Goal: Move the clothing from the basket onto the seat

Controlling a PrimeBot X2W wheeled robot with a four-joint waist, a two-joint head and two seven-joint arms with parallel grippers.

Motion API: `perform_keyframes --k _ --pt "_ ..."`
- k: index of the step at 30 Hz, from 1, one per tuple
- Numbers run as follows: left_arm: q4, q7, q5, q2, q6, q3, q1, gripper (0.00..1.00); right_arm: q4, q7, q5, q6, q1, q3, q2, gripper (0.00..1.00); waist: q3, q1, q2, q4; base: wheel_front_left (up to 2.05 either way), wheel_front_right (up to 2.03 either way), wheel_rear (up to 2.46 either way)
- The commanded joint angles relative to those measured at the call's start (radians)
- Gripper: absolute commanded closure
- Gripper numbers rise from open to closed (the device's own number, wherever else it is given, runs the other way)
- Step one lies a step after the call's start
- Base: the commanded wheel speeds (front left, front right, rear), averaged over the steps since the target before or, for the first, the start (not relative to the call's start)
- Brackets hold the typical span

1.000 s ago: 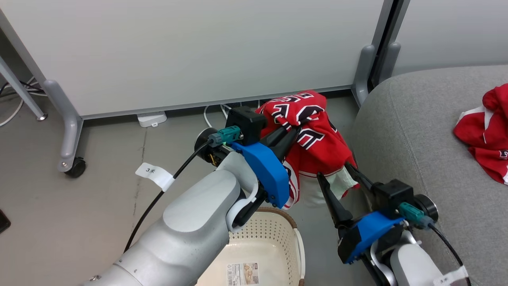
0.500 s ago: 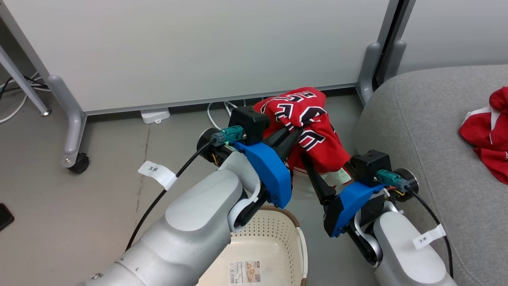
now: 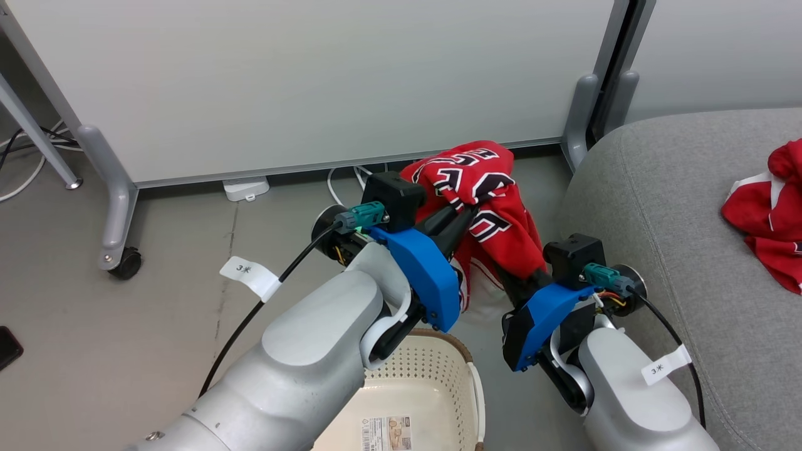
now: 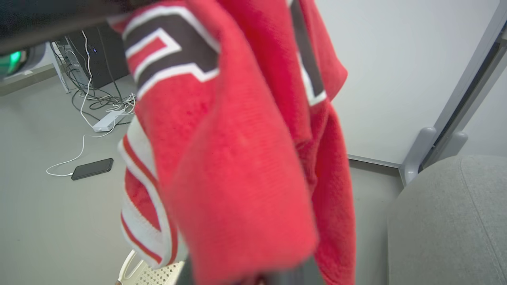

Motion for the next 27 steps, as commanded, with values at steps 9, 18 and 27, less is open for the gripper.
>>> perform_keyframes --k 9,18,27 --pt "0.013 -0.004 -0.007 0.004 -0.004 -0.007 -0.01 1.0 0.038 -0.032 0.028 0.001 -0.027 0.015 -0.001 1.0 -0.009 0.0 -0.0001 -0.013 0.0 0.0 0.0" --pt "0.017 -0.014 -0.013 0.004 0.0 -0.007 0.001 0.14 0.053 -0.042 0.041 0.001 -0.029 0.024 -0.001 1.0 -0.012 0.0 -0.0001 -0.017 0.0 0.0 0.0" --pt "0.026 -0.031 -0.012 0.009 0.006 -0.01 0.013 0.0 0.069 -0.055 0.048 0.001 -0.038 0.022 -0.001 1.0 -0.018 0.0 -0.0001 -0.021 0.0 0.0 0.0"
